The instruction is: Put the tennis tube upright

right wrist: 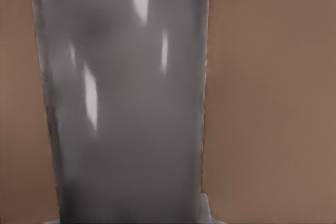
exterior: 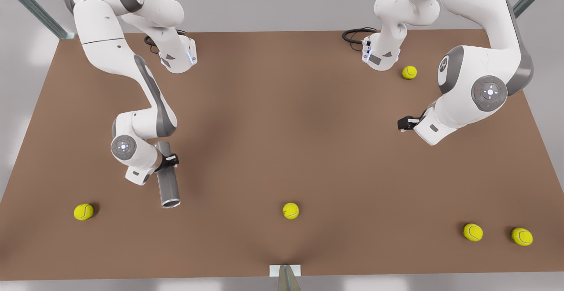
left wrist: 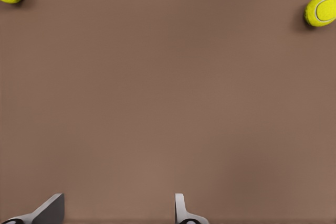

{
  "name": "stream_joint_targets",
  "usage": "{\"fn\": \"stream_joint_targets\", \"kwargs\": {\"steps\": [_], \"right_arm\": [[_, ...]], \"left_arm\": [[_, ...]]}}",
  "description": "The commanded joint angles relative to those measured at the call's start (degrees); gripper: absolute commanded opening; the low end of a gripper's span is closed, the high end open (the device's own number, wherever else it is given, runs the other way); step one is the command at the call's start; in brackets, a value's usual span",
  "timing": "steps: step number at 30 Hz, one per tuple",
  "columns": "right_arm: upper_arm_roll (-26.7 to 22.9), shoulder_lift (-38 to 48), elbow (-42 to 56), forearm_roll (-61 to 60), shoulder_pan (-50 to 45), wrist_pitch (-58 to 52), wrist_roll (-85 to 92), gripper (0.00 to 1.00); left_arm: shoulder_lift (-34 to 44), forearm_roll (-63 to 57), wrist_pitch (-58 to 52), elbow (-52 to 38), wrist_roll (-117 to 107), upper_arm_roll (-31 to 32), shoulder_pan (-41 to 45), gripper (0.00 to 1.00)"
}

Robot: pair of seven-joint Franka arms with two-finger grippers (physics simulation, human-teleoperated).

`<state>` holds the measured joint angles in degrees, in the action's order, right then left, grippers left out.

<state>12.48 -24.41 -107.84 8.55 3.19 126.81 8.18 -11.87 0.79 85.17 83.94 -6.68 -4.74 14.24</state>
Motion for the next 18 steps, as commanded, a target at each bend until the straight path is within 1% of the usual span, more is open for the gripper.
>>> {"fn": "stream_joint_targets", "kwargs": {"steps": [1,7,14,17,18], "right_arm": [[0.0,-0.37,0.0,0.33,-0.11,0.28,-0.09,0.61],[0.0,-1.87,1.41,0.42,-7.93,0.46,-0.01,0.61],[0.0,-2.39,3.78,5.6,-15.67,0.54,0.43,0.61],[0.0,-2.57,4.75,5.95,-17.08,2.48,7.19,0.61],[0.0,-2.92,5.62,7.88,-17.95,3.36,8.96,0.61]], "left_arm": [[0.0,0.0,0.0,0.0,0.0,0.0,0.0,1.0],[0.0,0.0,0.0,0.0,0.0,0.0,0.0,1.0],[0.0,0.0,0.0,0.0,0.0,0.0,0.0,1.0],[0.0,0.0,0.0,0.0,0.0,0.0,0.0,1.0],[0.0,0.0,0.0,0.0,-0.09,0.0,0.0,1.0]]}}
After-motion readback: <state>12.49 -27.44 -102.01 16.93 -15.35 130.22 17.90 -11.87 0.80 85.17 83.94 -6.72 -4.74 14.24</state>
